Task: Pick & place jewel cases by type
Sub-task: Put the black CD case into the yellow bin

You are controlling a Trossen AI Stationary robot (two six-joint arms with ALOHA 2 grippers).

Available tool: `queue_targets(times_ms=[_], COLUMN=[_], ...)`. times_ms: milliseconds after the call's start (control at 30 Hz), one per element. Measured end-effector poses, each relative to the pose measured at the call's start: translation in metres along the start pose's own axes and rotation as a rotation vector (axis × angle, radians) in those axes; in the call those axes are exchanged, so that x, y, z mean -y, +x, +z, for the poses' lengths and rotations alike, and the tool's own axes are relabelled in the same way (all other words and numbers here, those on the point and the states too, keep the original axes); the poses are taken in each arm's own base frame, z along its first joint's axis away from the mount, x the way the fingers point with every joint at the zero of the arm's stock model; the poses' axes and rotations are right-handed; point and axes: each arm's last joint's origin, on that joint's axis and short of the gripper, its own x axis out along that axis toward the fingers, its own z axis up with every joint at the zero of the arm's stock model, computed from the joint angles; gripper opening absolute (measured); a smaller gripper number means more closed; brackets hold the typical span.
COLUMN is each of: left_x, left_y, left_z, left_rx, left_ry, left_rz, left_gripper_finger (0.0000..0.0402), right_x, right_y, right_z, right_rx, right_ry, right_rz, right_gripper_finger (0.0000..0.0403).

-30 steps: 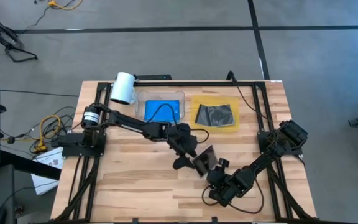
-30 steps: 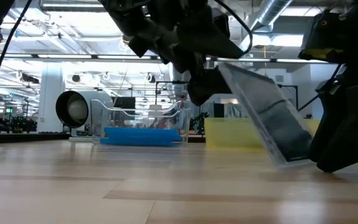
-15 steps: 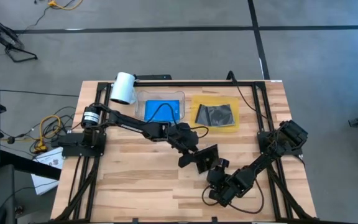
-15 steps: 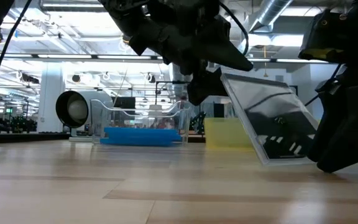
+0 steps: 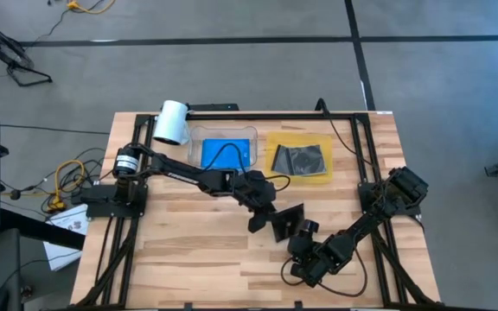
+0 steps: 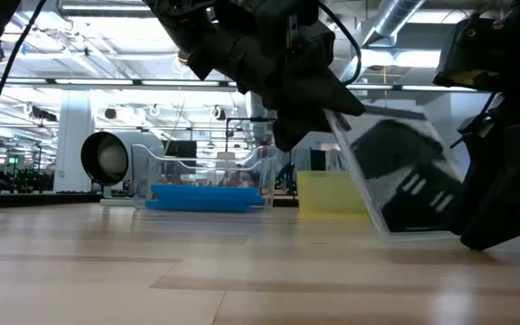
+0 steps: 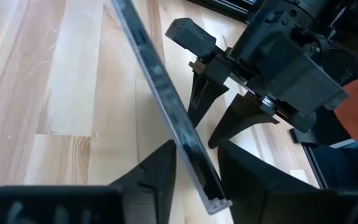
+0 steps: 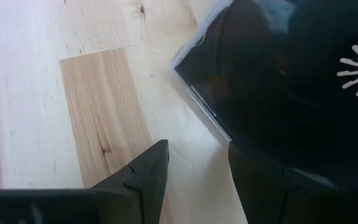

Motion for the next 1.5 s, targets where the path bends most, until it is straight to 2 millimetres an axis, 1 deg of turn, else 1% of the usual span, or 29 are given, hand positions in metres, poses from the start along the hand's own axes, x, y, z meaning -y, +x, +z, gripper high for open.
queue_targets(times_ms=[167,300,433,600,833,1033,1233,1500], left_x=[0.000,0.000,0.000,0.000,-0.001,-0.001,-0.001,-0.009], left_y=[0.000,0.000,-0.001,-0.001,-0.001,0.000,-0.001,-0.005], left_z=[0.000,0.001,0.001,0.001,0.000,0.001,0.001,0.009], left_rx=[0.003,0.007,0.007,0.007,0.002,0.010,0.011,0.066], left_ry=[0.009,0.019,0.020,0.022,0.020,0.021,0.021,0.002], left_rz=[0.009,0.011,0.012,0.012,0.017,0.033,0.033,0.010], left_gripper_finger=[0.0083,0.0067,0.0060,0.0058,0.0058,0.0058,0.0058,0.0058], right_x=[-0.001,-0.003,-0.004,-0.004,-0.011,-0.009,-0.009,-0.012], right_y=[0.000,-0.002,-0.005,-0.012,-0.032,-0.048,-0.060,-0.086], right_z=[0.000,-0.003,-0.007,-0.012,-0.014,-0.022,-0.030,-0.039], right_rx=[-0.003,0.002,0.008,-0.026,-0.037,-0.066,-0.071,-0.058], right_ry=[-0.001,-0.012,-0.013,0.002,0.005,0.049,0.077,0.132], right_rz=[0.004,0.007,-0.002,-0.044,-0.107,-0.202,-0.245,-0.303], right_gripper_finger=[0.0166,0.0166,0.0166,0.0166,0.0166,0.0166,0.0166,0.0166])
